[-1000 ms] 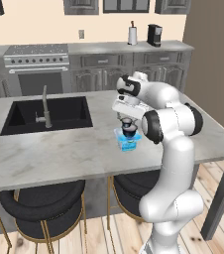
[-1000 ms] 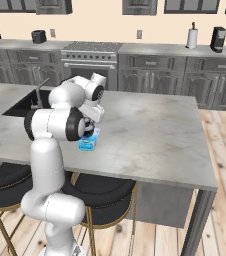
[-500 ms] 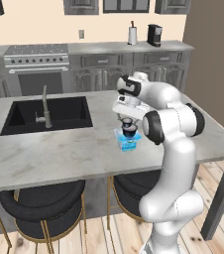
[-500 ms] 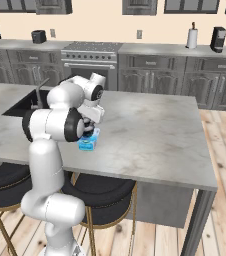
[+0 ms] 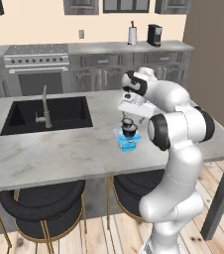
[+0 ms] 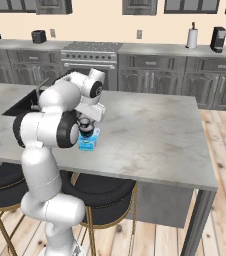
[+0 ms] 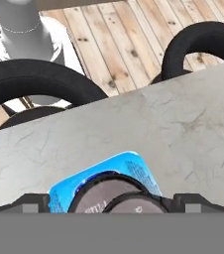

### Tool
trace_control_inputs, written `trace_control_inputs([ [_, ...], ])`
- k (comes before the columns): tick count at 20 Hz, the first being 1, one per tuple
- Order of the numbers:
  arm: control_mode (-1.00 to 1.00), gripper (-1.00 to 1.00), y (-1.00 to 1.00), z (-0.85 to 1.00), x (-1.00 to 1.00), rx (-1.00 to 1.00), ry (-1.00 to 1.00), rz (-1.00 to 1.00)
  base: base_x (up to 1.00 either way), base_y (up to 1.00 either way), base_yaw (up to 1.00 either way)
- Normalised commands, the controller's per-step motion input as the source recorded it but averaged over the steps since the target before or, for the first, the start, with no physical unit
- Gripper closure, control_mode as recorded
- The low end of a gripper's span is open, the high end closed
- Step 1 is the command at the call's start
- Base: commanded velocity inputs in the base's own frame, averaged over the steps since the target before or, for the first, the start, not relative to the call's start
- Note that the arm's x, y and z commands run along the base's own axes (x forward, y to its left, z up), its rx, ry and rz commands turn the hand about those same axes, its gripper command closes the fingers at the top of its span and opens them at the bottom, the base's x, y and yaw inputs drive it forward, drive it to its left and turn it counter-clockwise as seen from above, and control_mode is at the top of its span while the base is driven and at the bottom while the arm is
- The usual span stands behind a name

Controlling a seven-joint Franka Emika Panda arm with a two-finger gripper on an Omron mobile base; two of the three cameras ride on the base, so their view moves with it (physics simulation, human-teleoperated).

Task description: Stack the yogurt containers by placing the smaller containers on top of the larger containers.

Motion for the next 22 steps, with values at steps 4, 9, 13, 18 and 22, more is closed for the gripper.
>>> trace_control_inputs([
  [4, -1.00, -1.00, -0.02, 0.17, -0.31, 0.00, -0.06, 0.07, 0.00, 0.00, 0.00],
  [9, -1.00, -1.00, 0.00, 0.12, -0.51, 0.00, -0.03, 0.07, 0.00, 0.00, 0.00],
  [13, -1.00, -1.00, -0.02, 0.17, -0.85, 0.00, -0.08, 0.05, 0.00, 0.00, 0.00],
  [18, -1.00, -1.00, -0.08, 0.30, -0.91, 0.00, -0.14, 0.04, 0.00, 0.00, 0.00],
  [22, -1.00, -1.00, -0.07, 0.45, -0.86, -0.04, -0.27, 0.01, 0.00, 0.00, 0.00],
])
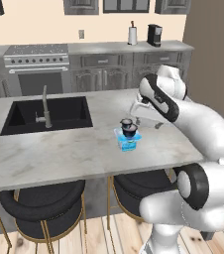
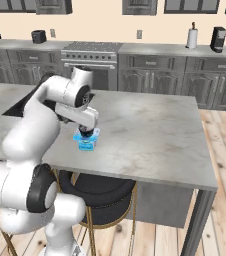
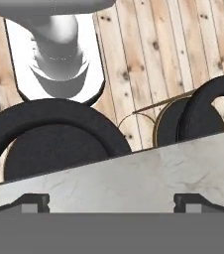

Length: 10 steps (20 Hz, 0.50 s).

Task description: Stack the yogurt containers by placing the smaller containers on top of the larger containers.

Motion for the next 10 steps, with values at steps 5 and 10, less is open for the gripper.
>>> trace_control_inputs([
  [5, -1.00, -1.00, -0.01, 0.44, -0.85, -0.09, -0.42, 0.00, 0.00, 0.00, 0.00],
  [10, -1.00, -1.00, 0.00, 0.27, -0.85, -0.12, -0.51, 0.00, 0.00, 0.00, 0.00],
])
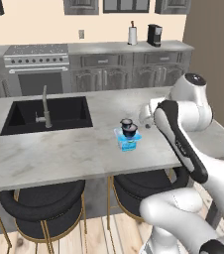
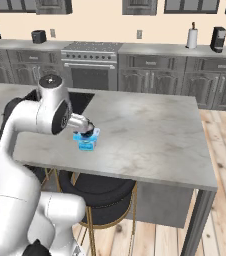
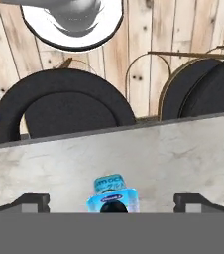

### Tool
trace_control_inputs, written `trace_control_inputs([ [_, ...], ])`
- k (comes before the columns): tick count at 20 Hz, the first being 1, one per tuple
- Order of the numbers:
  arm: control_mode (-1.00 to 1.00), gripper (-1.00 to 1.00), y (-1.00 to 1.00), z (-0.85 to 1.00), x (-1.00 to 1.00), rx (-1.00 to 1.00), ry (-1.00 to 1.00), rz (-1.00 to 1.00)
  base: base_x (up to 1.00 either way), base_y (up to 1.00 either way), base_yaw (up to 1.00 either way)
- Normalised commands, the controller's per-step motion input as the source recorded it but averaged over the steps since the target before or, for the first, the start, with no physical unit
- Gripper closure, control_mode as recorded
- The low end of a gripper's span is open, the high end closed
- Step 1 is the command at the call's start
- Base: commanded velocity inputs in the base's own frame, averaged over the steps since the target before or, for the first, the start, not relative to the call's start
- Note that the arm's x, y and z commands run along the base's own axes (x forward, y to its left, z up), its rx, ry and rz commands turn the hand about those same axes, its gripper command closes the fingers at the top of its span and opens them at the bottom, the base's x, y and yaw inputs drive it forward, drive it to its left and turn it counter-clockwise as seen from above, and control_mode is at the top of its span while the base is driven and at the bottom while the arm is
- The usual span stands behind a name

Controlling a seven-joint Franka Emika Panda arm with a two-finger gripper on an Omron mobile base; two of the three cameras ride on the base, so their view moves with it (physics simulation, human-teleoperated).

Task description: Stack the yogurt containers by placing the smaller containers on top of the larger containers.

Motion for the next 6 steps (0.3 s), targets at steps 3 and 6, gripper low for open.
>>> trace_control_inputs([
  [3, -1.00, -1.00, 0.00, 0.24, -0.87, -0.11, -0.51, 0.00, 0.00, 0.00, 0.00],
  [6, -1.00, -1.00, 0.00, 0.35, -0.81, -0.07, -0.42, 0.00, 0.00, 0.00, 0.00],
])
